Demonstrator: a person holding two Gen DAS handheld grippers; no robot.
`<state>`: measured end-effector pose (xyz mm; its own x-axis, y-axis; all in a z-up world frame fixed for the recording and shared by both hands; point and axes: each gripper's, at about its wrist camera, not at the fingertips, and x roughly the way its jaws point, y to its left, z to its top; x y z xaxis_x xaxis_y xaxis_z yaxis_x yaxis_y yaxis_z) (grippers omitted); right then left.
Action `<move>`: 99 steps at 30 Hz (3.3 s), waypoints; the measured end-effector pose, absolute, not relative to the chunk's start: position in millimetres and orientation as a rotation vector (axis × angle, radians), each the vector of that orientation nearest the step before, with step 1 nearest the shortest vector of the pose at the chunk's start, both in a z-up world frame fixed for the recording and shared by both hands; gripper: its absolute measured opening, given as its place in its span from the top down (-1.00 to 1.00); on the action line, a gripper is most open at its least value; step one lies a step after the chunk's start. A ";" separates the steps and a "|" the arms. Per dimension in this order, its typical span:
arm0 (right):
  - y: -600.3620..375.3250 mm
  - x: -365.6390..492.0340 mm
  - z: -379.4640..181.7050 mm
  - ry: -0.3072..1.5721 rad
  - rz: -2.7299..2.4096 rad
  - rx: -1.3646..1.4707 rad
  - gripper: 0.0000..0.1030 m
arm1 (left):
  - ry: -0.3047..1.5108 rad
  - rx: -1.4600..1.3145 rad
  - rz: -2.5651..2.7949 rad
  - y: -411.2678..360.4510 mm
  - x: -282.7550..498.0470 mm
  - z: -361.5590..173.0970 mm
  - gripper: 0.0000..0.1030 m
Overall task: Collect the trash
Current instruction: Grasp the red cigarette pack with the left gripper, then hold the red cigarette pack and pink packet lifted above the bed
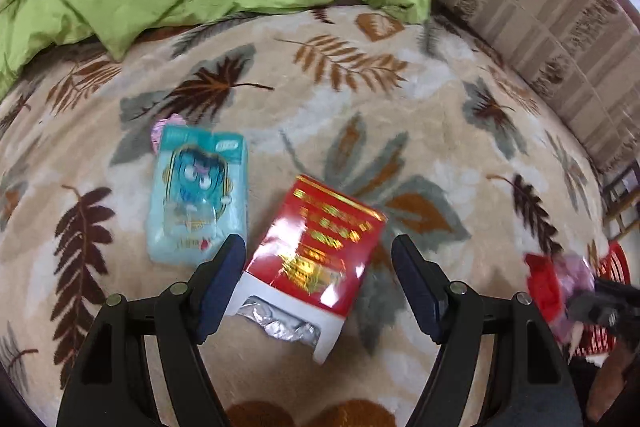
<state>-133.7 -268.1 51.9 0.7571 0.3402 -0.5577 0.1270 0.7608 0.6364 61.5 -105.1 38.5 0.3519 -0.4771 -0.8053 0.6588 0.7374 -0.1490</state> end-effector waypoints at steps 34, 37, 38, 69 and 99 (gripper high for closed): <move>-234.7 -139.6 70.8 0.689 0.066 0.493 0.38 | 0.720 0.019 -0.247 -33.5 -113.4 78.8 -0.09; -218.6 -144.5 75.3 0.681 0.079 0.441 0.38 | 0.662 0.039 -0.189 -29.1 -124.7 85.0 -0.09; -214.8 -146.3 76.4 0.678 0.082 0.428 0.39 | 0.652 0.046 -0.179 -28.9 -125.9 85.9 -0.09; -202.5 -146.9 75.6 0.688 0.074 0.385 0.38 | 0.655 0.074 -0.135 -25.5 -121.6 74.1 -0.09; -198.8 -169.6 83.4 0.664 0.100 0.389 0.38 | 0.650 0.098 -0.144 -36.4 -132.3 74.4 -0.09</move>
<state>-169.6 -198.8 83.4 0.7857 0.2131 -0.5807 0.0323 0.9234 0.3825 -132.3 -36.4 74.4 0.7865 -0.1025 -0.6090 0.1639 0.9854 0.0458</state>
